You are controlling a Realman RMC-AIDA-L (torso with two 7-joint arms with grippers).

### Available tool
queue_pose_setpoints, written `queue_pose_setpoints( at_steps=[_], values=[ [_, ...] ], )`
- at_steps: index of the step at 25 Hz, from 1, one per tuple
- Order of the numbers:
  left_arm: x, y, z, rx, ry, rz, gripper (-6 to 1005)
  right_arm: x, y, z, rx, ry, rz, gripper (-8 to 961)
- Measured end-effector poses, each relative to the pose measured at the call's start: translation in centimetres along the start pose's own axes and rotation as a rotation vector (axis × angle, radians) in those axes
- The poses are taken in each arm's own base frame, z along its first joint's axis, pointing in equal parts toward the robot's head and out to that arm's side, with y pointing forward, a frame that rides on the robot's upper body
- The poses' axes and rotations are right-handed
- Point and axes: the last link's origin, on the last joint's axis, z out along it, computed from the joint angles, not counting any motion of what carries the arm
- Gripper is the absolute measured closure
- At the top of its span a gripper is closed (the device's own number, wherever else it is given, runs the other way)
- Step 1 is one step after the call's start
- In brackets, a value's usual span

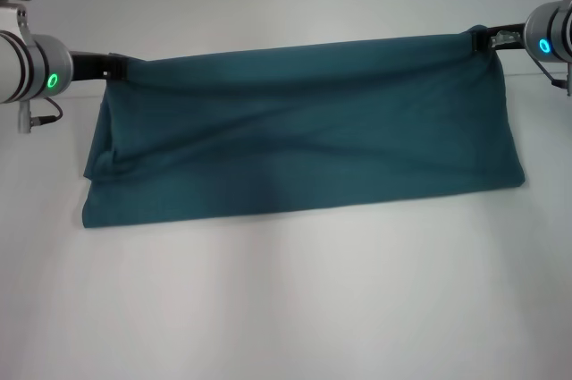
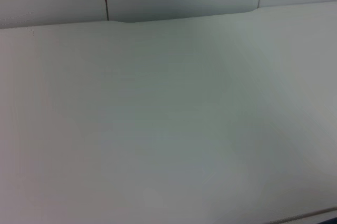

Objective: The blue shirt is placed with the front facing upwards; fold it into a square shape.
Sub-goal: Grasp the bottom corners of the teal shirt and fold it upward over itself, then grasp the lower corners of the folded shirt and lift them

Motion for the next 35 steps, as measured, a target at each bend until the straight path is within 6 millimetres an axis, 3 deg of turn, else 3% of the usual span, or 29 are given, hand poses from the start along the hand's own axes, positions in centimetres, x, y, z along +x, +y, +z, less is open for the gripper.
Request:
queue_pose_setpoints(
  at_steps=[14,20,30,35],
  values=[
    [0.6,0.8,-0.1,-0.011,0.020,0.032,980,-0.3,-0.2,0.0,0.010,-0.016,-0.024,885],
    [0.7,1.1,0.0,-0.014,0.021,0.041,731,-1.1,-0.5,-0.1,0.020,-0.041,-0.029,857],
    [0.4,0.6,-0.2,-0.015,0.021,-0.047,459,-1.9,-1.3,-0.5,-0.012,-0.018,0.038,426],
    [0.4,-1.2,-1.5,-0.052,0.032,-0.234,330,-0.7,-1.8,-1.8,-0.173,-0.033,0.176,342]
  ],
)
